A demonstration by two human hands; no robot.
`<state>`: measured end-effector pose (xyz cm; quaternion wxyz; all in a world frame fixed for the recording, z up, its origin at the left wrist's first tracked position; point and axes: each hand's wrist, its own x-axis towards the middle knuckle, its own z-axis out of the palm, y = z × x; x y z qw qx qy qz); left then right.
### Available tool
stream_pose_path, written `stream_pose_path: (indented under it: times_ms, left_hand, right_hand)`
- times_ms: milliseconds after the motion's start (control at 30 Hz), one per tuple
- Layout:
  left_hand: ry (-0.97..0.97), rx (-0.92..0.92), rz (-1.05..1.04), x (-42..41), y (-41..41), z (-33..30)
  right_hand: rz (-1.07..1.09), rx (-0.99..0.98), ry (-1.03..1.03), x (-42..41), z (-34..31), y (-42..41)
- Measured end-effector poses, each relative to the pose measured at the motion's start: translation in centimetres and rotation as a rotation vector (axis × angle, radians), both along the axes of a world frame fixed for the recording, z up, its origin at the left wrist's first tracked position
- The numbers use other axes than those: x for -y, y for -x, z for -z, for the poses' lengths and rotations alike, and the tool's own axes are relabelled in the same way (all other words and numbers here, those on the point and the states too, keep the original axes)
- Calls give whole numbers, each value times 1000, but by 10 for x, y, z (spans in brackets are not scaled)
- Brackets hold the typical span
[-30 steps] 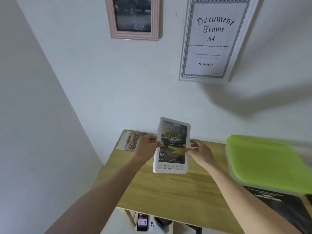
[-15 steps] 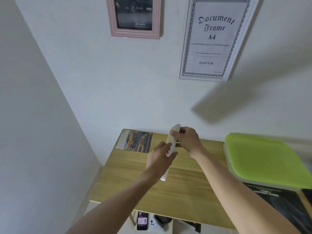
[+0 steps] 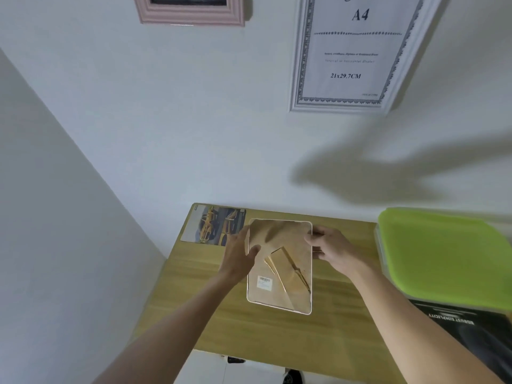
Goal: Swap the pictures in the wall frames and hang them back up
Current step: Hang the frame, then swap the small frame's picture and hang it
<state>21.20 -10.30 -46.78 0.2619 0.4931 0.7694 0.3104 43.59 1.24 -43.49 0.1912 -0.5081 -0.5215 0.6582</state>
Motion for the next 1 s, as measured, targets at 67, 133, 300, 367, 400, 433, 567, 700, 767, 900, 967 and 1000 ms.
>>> stream_pose_path:
  times_ms: [67, 133, 300, 367, 400, 433, 567, 700, 767, 900, 967, 1000]
  left_hand:
    - [15, 66, -25, -8, 6, 10]
    - [3, 110, -38, -15, 3, 16]
    - [81, -3, -10, -26, -2, 33]
    - [126, 4, -35, -30, -3, 39]
    - [132, 13, -40, -32, -4, 40]
    - [139, 30, -44, -33, -5, 41]
    - [198, 83, -67, -43, 1, 47]
    - [288, 187, -68, -52, 12, 52]
    - [325, 237, -79, -57, 18, 55]
    - [360, 280, -106, -64, 26, 61]
    - [379, 296, -127, -65, 31, 65]
    - [389, 314, -144, -65, 33, 67]
  right_hand:
    - [2, -24, 32, -8, 11, 2]
    - [27, -10, 50, -13, 22, 6]
    - [129, 168, -206, -16, 56, 21]
    - [193, 249, -281, -12, 62, 28]
    - [224, 277, -315, -9, 63, 30]
    - [241, 299, -347, -7, 67, 31]
    - [208, 401, -420, -5, 84, 34]
    - [108, 497, -488, -2, 97, 37]
    - [68, 511, -503, 2, 104, 39]
    - [66, 550, -461, 4, 109, 45]
    - [37, 587, -408, 1, 108, 49]
    - [26, 598, -376, -2, 108, 51]
